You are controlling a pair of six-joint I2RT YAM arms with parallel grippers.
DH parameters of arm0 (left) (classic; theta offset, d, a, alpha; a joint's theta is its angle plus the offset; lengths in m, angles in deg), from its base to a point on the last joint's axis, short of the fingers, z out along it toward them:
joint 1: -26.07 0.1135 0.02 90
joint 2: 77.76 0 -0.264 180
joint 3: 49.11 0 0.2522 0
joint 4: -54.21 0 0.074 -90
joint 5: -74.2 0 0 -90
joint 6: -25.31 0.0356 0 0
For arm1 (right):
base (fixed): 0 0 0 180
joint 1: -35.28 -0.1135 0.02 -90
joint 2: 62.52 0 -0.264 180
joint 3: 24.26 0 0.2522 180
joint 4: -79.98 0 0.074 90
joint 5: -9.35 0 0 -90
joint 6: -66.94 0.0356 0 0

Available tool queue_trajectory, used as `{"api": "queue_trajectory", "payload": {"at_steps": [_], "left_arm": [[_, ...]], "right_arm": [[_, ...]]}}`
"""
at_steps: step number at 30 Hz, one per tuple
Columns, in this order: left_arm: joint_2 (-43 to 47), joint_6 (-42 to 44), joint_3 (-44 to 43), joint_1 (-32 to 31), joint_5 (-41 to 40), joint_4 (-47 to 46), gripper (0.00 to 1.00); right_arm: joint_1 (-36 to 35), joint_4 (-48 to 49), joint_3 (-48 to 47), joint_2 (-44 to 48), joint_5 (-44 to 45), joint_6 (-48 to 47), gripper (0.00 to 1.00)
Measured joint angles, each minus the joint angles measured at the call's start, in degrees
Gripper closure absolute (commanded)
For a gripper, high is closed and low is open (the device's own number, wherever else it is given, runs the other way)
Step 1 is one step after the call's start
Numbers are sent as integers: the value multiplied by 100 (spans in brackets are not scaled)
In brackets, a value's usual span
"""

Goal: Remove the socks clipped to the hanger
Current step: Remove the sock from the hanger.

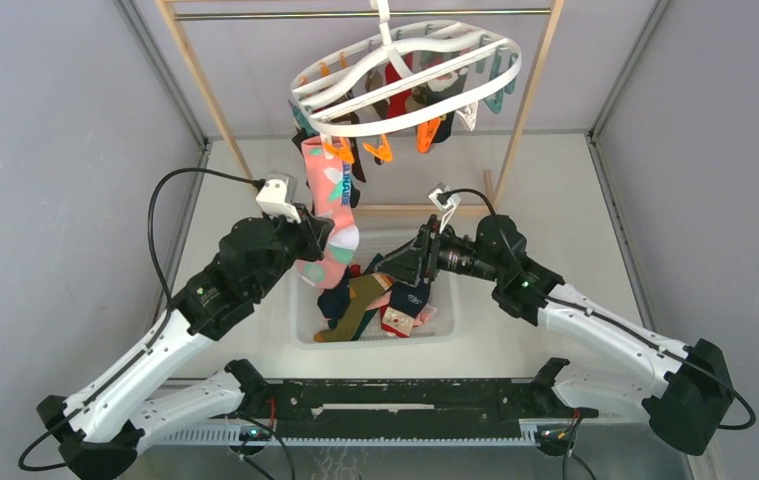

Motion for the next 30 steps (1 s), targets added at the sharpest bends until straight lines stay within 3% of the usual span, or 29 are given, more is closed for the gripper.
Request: {"api": "queue_trajectory", "payload": {"at_steps": [16,25,30], "left_arm": [[-90,-4,-210,-72,-85,96,84],[-308,-13,-424,-85,-291,321,84],[-442,-52,-448,-94,-417,426,83]], "right_arm": [[-247,623,-610,-1266,625,-55,46],[-2129,146,-848,-1036,3458,-1379,44],[-2586,-35,-999,-1078,4732,-1993,43]]}}
